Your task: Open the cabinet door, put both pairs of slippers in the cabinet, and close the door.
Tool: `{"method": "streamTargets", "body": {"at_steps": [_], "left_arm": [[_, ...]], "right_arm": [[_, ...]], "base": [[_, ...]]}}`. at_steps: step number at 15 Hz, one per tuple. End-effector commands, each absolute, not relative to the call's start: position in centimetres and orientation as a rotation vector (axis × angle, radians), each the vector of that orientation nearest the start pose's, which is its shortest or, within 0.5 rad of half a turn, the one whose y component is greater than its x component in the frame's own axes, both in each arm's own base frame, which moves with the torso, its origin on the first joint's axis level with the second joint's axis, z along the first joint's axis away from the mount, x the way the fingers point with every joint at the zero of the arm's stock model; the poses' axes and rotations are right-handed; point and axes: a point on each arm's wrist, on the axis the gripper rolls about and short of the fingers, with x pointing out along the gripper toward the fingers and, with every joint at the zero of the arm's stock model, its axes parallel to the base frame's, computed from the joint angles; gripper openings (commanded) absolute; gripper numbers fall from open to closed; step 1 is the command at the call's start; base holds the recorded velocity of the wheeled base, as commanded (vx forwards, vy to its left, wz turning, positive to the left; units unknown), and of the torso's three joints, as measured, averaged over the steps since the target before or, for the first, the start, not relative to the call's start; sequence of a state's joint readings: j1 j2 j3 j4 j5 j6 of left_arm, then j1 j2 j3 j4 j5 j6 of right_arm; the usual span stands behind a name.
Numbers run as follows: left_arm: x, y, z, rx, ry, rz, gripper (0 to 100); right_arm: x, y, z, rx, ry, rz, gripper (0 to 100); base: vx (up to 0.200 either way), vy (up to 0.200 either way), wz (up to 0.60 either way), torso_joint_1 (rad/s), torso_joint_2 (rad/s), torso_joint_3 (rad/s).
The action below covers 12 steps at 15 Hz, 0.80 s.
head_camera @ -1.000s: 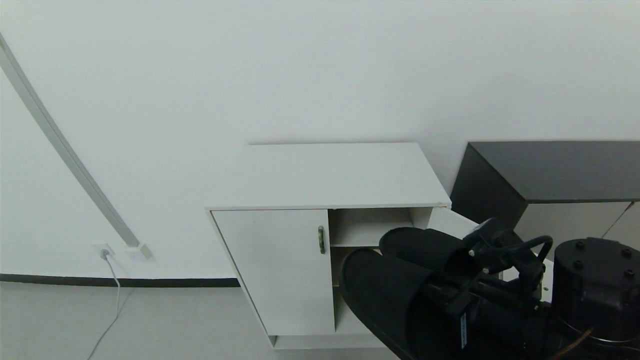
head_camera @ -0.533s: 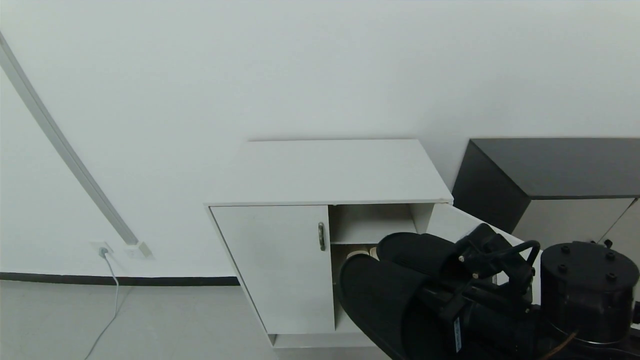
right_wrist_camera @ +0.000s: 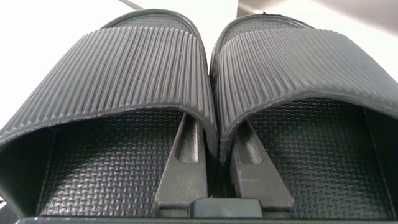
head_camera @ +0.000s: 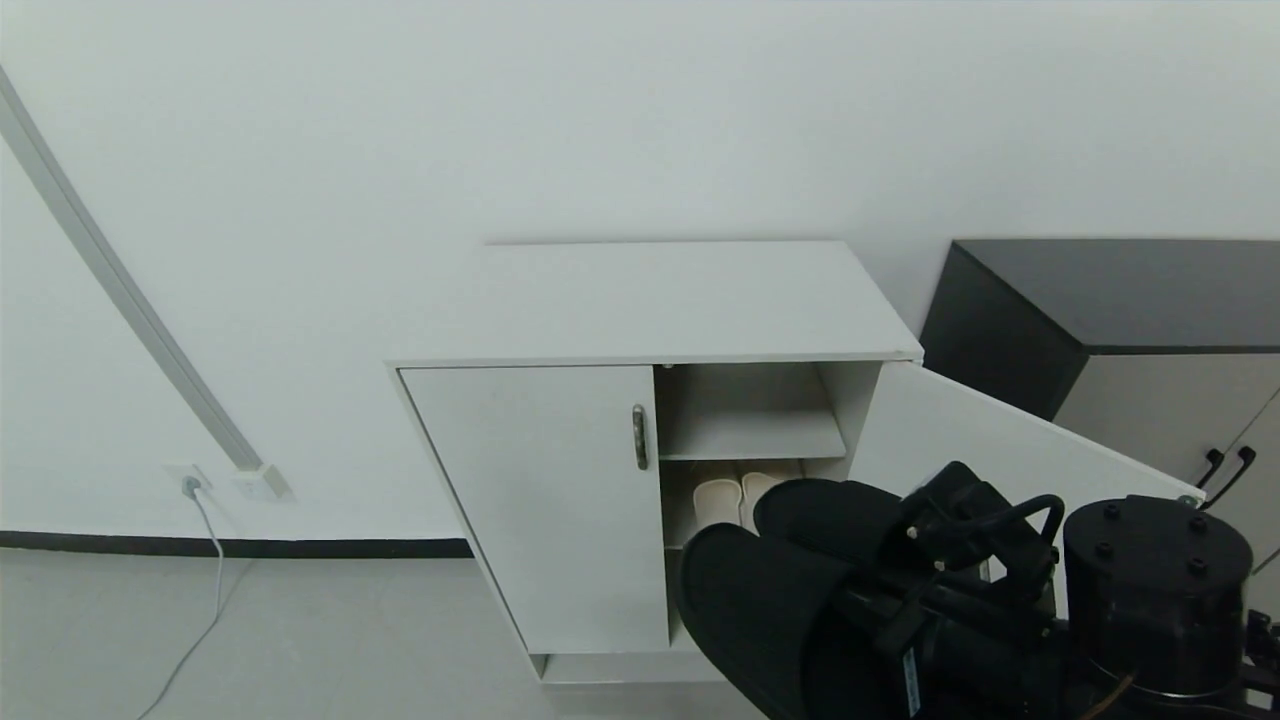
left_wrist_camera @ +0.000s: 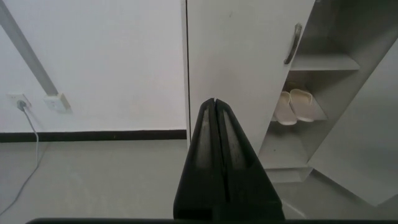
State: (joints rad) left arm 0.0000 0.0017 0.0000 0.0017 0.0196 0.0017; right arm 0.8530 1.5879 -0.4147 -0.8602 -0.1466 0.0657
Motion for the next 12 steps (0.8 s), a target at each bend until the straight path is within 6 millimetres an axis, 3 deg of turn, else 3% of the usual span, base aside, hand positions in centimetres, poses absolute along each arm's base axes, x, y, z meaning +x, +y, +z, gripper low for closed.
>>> {"method": "streamTargets", "body": {"at_steps": [1,12], "left_arm": [[-2.26,0.04,7.54,0.002,0.005,0.018,0],[-2.27,0.04,7.54,0.002,0.003,0.018,0]], "right_arm": [[15.70,17.80,13.48,-0.097,0.309,0.697,0],[15.26,17.94,13.50,-0.094,0.292,0.712,0]], "base": [[0.000,0.000,0.00,-0.217,0.53,0.325],[0.000,0.000,0.00,-0.194,0.51,0.323]]}}
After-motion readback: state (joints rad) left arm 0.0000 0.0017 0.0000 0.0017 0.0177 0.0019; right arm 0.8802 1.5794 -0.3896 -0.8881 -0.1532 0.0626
